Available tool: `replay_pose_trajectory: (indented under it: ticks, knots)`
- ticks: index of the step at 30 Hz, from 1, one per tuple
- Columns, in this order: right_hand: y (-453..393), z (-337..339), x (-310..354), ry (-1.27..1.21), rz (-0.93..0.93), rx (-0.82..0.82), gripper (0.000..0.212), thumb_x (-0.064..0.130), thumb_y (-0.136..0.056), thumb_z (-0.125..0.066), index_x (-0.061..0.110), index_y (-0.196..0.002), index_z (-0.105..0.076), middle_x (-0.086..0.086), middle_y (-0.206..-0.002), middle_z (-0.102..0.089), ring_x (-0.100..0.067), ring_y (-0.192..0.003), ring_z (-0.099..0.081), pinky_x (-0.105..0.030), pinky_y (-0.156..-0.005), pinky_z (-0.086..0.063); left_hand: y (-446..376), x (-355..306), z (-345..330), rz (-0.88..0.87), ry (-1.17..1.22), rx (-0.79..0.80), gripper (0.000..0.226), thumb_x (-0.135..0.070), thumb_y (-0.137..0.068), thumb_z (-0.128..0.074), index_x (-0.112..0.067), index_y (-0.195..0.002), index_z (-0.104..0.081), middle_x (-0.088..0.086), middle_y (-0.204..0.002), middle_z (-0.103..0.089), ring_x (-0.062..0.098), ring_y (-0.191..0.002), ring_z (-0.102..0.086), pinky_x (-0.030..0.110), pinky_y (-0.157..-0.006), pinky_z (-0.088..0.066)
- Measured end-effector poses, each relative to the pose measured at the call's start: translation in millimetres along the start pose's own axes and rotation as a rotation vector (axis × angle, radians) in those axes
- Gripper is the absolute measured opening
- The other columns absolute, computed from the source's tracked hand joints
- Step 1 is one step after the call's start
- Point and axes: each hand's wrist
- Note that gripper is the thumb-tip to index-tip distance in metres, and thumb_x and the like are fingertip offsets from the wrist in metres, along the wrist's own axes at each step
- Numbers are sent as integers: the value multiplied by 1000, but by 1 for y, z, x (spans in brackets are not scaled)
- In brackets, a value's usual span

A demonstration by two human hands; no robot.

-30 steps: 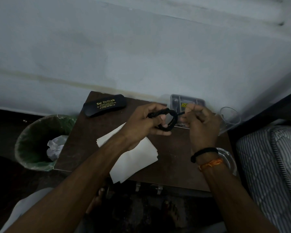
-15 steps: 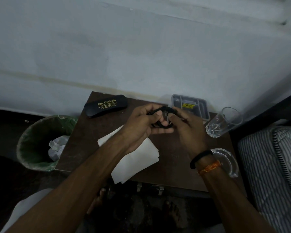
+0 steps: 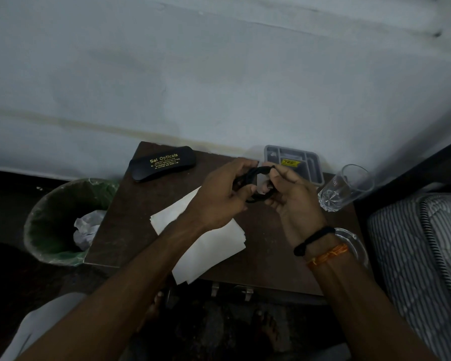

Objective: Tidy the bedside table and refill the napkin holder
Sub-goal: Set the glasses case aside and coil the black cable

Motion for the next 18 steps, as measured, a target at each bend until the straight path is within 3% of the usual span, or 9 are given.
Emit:
replay_pose_trajectory:
  ticks: [3,7,10,14,16,18]
  knots:
    - [3,-2,5,-67,-100,67,30,11,-95,-55,11,-124,-64,-1,-78,-62,-12,-71,-57,-27,-65,-45,0,0,-1,-51,-142,-81,31,-7,-93,-60,-15,-124,-59,1,-117,-65,11,-103,-60,18,-86,-52]
    - [5,-5,2,255,49,99,37,4,-86,-66,17,-121,-67,-3,-107,-73,-19,-95,-69,-35,-77,-57,1,5,-9,18,-213,-127,21,-7,-93,-57,-8,-114,-57,9,-107,-64,18,-94,-61,33,-84,-56]
    - [3,-5,-5,544,192,31,40,12,-81,-71,22,-120,-69,0,-101,-75,-18,-93,-70,-41,-84,-59,2,6,-13,70,-198,-119,24,-3,-93,-57,-5,-117,-53,13,-111,-62,21,-98,-62,35,-87,-57]
    - [5,-3,-5,958,459,-27,24,18,-80,-68,23,-103,-73,1,-77,-71,-14,-73,-66,-27,-67,-55,2,4,-13,112,-92,-94,22,-2,-93,-58,-5,-114,-51,15,-111,-62,25,-97,-64,39,-84,-59]
    - [3,-1,-6,979,453,20,13,18,-83,-67,22,-93,-71,-2,-72,-69,-15,-65,-65,-26,-61,-53,2,6,-12,134,-51,-93,22,-1,-93,-57,-5,-114,-53,12,-109,-62,24,-97,-63,35,-83,-59]
    - [-1,1,-4,734,253,117,23,12,-85,-68,15,-106,-73,-7,-82,-74,-18,-66,-71,-30,-62,-60,2,9,-11,192,10,-111,24,1,-93,-56,-8,-115,-54,6,-107,-62,20,-97,-63,33,-83,-59]
Point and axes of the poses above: each hand's wrist, its own y-axis away from the middle knuckle, its own z-axis out of the back of the hand, x = y × z
